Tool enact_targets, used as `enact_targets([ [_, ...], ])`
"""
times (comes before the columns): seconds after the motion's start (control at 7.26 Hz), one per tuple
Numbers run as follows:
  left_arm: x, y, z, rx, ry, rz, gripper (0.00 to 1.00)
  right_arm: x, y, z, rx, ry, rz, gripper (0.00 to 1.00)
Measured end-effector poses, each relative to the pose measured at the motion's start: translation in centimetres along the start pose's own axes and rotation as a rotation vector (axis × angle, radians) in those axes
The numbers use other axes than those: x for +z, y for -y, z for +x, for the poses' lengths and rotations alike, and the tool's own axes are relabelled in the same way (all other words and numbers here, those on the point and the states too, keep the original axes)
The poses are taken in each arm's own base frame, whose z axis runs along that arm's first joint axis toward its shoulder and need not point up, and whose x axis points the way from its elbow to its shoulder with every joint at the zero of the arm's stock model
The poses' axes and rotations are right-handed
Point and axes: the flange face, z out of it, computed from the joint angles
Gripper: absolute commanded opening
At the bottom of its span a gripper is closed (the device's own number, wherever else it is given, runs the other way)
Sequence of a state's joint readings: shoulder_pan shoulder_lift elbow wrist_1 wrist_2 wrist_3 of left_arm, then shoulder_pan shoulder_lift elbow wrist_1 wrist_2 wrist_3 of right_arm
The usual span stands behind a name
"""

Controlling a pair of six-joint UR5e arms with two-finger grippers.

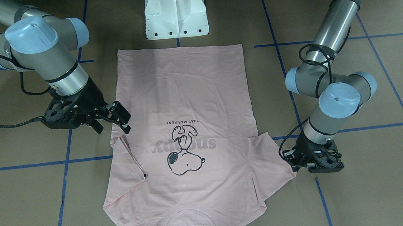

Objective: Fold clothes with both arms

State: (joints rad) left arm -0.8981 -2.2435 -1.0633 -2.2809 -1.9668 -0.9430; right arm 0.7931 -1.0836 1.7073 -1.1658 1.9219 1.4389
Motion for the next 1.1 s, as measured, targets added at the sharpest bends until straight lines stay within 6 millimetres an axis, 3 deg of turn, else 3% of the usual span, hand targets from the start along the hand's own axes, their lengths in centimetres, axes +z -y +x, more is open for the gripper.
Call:
enact_targets([
  [0.41,-3.5,0.6,4.1,-0.066,-0.069,0.04,0.0,0.0,0.1,0.0,0.001,-0.002,0.005,1.0],
  [0.69,-2.6,0.6,8.8,-0.112,-0.084,0.027,0.0,0.2,0.2,0.1,0.002,-0.005,0.006,1.0],
  [0.96,-0.8,2.1,13.4,-0.14,-0.055,0.048,0.0,0.4,0.2,0.6,0.002,-0.014,0.006,1.0],
  [1.1,-0.2,2.3,14.5,-0.145,-0.048,0.05,0.22,0.5,0.2,0.8,0.002,-0.016,0.006,1.0],
])
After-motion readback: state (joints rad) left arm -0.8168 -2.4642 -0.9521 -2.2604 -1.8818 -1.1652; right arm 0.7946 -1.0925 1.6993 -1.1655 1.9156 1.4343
